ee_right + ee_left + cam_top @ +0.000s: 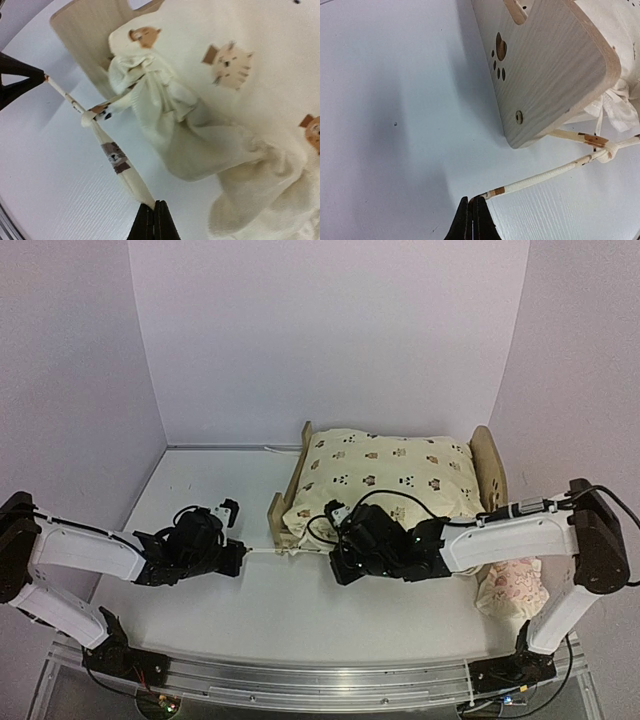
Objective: Set up the pet bed
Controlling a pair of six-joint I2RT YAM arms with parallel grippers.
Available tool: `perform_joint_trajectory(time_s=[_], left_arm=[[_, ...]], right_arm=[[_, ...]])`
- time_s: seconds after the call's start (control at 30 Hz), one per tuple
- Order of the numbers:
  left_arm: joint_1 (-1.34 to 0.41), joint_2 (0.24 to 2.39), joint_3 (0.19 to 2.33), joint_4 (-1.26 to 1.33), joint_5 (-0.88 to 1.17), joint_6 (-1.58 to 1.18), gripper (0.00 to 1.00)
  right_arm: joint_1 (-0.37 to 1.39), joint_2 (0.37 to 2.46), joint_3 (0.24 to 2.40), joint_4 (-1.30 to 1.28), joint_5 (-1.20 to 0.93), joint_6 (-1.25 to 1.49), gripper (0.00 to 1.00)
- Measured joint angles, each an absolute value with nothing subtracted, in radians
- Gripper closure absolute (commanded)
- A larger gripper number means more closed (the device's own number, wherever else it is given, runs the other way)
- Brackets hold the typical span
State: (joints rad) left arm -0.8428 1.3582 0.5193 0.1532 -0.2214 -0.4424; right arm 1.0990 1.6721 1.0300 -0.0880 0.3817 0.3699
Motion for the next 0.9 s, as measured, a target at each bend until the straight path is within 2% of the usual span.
perform_joint_trajectory(time_s=[0.33, 0.77, 0.9], left_arm=[[-0.731, 1.529, 0.591, 0.157, -0.212, -0.495, 1.0], [-0.642, 1.606, 0.629, 0.186, -0.133, -0.543, 1.0], [-0.639, 1.602, 0.629, 0.187, -0.13, -0.548, 1.0]], right_arm=[[0.93, 1.63, 1.09, -0.205, 0.324, 0.296, 1.0], [0.886, 1.581, 1.105, -0.246, 0.223, 0.279, 1.0], [0.883, 1.559, 1.105, -0.269, 0.135, 0.28, 1.0]])
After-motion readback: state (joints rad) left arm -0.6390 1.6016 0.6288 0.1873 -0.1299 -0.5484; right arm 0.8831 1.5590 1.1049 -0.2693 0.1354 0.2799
